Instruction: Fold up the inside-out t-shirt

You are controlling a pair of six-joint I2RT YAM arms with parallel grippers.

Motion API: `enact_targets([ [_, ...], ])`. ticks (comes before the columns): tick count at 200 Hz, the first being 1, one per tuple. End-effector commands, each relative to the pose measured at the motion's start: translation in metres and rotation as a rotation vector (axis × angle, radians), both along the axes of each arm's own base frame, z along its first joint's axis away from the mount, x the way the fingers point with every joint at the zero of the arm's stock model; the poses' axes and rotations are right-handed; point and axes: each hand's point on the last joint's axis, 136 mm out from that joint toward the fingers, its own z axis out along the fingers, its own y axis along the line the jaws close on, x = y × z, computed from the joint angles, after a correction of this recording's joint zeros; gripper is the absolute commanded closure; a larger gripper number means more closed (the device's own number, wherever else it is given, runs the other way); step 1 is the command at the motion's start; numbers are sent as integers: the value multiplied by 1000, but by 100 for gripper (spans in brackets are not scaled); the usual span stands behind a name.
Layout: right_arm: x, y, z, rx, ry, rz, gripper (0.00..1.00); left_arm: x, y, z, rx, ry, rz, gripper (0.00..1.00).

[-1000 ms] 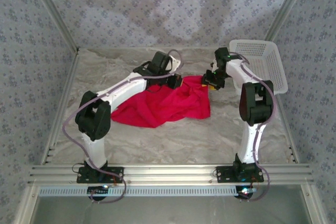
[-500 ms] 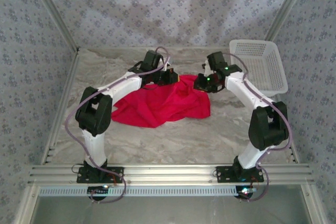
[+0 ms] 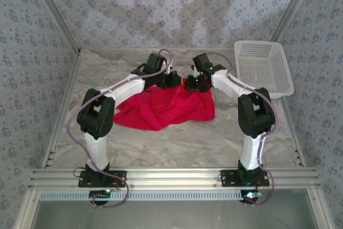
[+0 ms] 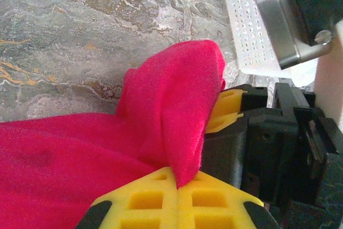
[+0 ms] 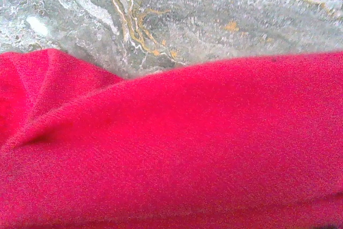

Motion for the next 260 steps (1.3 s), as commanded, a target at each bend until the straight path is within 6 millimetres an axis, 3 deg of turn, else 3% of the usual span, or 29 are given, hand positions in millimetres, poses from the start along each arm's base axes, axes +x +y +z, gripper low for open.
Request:
enact_targets([
  [1,5,-9,3,-103,-41,9,63,-3,0,18,-15,-33,-10,100],
  [81,1,-20,-2,-222,-56,21,60,-5,0,18,-13,-28,-17,100],
  [109,5,-19,-14,-227,-41,25,61,-5,-1,20,-17,-30,-18,100],
  [117,6,-17,-17,-225,-35,27,66,-5,-1,20,-16,-29,-17,100],
  [144,8,-17,-15,-234,-25,27,100,-5,0,18,-8,-29,-17,100],
  [160,5,-17,1,-232,-39,28,100,-4,1,18,-2,-33,-13,100],
  [186,-14,-15,44,-162,-57,52,100,6,5,16,12,-41,8,100],
  [228,-49,0,120,117,-103,109,100,29,6,2,22,-19,40,100],
  [260,-65,3,163,337,-128,137,100,34,5,-11,26,2,50,100],
])
